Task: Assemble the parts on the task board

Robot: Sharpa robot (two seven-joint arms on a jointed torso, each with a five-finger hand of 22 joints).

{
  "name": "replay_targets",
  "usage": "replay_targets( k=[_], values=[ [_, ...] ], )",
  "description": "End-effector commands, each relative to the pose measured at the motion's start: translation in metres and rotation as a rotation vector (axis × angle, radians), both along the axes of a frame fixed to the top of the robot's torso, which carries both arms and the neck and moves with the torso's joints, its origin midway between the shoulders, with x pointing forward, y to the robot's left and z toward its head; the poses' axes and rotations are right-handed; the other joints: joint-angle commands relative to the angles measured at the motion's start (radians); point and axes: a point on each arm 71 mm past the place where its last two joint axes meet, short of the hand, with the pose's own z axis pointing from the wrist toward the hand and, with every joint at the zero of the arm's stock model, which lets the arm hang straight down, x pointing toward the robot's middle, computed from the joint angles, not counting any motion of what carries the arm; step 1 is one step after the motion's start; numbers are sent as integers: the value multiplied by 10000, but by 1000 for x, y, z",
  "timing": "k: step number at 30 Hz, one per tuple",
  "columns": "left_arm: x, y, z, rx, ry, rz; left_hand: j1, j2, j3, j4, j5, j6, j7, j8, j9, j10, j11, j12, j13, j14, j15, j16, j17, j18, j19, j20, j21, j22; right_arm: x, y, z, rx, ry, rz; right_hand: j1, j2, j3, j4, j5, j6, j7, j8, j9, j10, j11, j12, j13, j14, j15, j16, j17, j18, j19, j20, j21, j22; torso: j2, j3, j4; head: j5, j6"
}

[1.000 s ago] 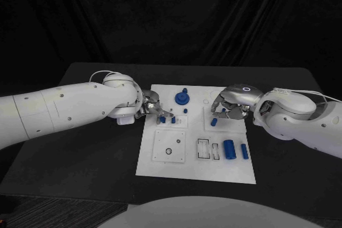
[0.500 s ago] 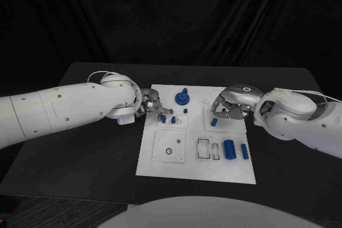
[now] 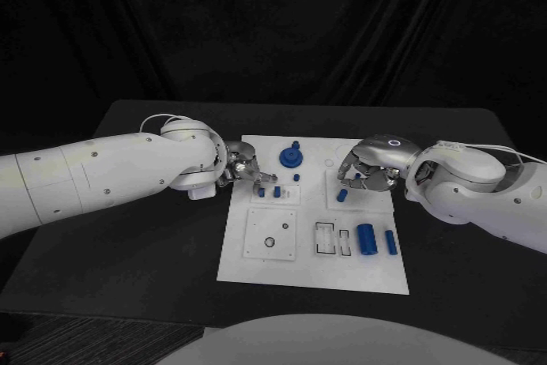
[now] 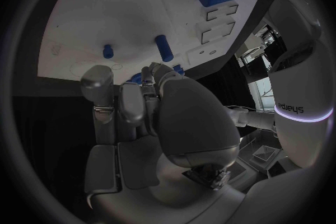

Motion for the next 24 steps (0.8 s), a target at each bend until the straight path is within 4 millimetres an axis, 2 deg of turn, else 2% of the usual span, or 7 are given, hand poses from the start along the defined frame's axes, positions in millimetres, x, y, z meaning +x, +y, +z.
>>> replay_targets(
  k=[1, 8, 10, 12, 13, 18, 24],
  values=[
    [-2, 1, -3, 215, 264, -143, 172, 30, -55, -49, 312, -85, -12, 43, 19, 802, -44, 9, 2399, 1040, -19, 27, 2635, 77, 52, -36, 14, 1932, 0, -2, -2, -90, 50, -215, 127, -11, 57, -17, 66, 31, 11, -57, -15, -81, 17, -43, 465, 56, 28, -38, -13, 176, -58, -7, -45, 942, -4, 5, -1, -2, -2],
    [-1, 2, -1, 40, 59, -18, 429, 121, -26, -136, 860, -130, -17, 39, 27, 801, -50, 9, 2399, 1040, -21, 27, 2635, 75, 57, -39, 21, 1935, 0, -2, -1, -80, 42, -209, 133, -9, 76, -32, 130, 34, 14, -61, -21, -84, 19, -46, 462, 56, 29, -38, -12, 176, -55, -7, -49, 945, -5, 16, 0, 8, -2],
    [0, 1, 1, -262, -235, 71, 600, 52, -26, -244, 997, -214, -15, 101, 122, 814, -50, 24, 2410, 1040, -21, 27, 2635, 71, 70, -42, 40, 1941, 0, -2, -1, -54, 18, -204, 133, -9, 76, -32, 130, 34, 14, -61, -21, -84, 19, -46, 462, 56, 29, -38, -12, 176, -55, -7, -49, 945, -6, 17, 1, 1, -2],
    [1, 1, 4, -642, -615, 183, 793, -44, -56, -331, 1134, -309, -21, 271, 319, 863, -58, 77, 2450, 1040, -32, 27, 2635, 54, 124, -50, 117, 1966, 0, -3, -1, -17, -20, -199, 133, -8, 80, -35, 146, 35, 15, -61, -22, -77, 20, -40, 472, 58, 29, -29, -3, 176, -54, -7, -50, 945, -9, 17, 5, -1, -2],
    [2, 2, 6, -832, -809, 236, 972, -145, -137, -385, 1259, -448, -31, 517, 616, 942, -71, 162, 2516, 1040, -46, 27, 2635, 31, 196, -62, 218, 1996, 0, -3, 0, 5, -44, -200, 133, -8, 80, -35, 146, 35, 15, -61, -22, -77, 20, -40, 472, 58, 29, -29, -3, 176, -54, -7, -50, 945, -10, 16, 6, 6, -2],
    [2, 5, 12, -1389, -1407, 408, 1106, -232, -318, -307, 1366, -613, -62, 902, 1049, 1051, -101, 280, 2609, 1040, -74, 27, 2635, -5, 311, -87, 381, 2044, -1, -4, 0, 54, -103, -219, 123, -12, 78, -31, 155, 36, 17, -62, -23, -75, 22, -38, 476, 60, 29, -24, 2, 175, -52, -7, -49, 946, -11, 9, 9, 27, -2],
    [-1, 10, 15, -1475, -1404, 316, 1039, -249, -508, -96, 1289, -713, -62, 1000, 1163, 1029, -100, 257, 2590, 1040, -75, 27, 2635, 3, 289, -92, 352, 2031, -1, -5, 0, 23, -75, -257, 100, -20, 72, -21, 167, 37, 22, -64, -26, -72, 26, -36, 479, 59, 31, -34, -8, 175, -51, -6, -53, 946, -1, -5, 7, 21, -2]
  ],
)
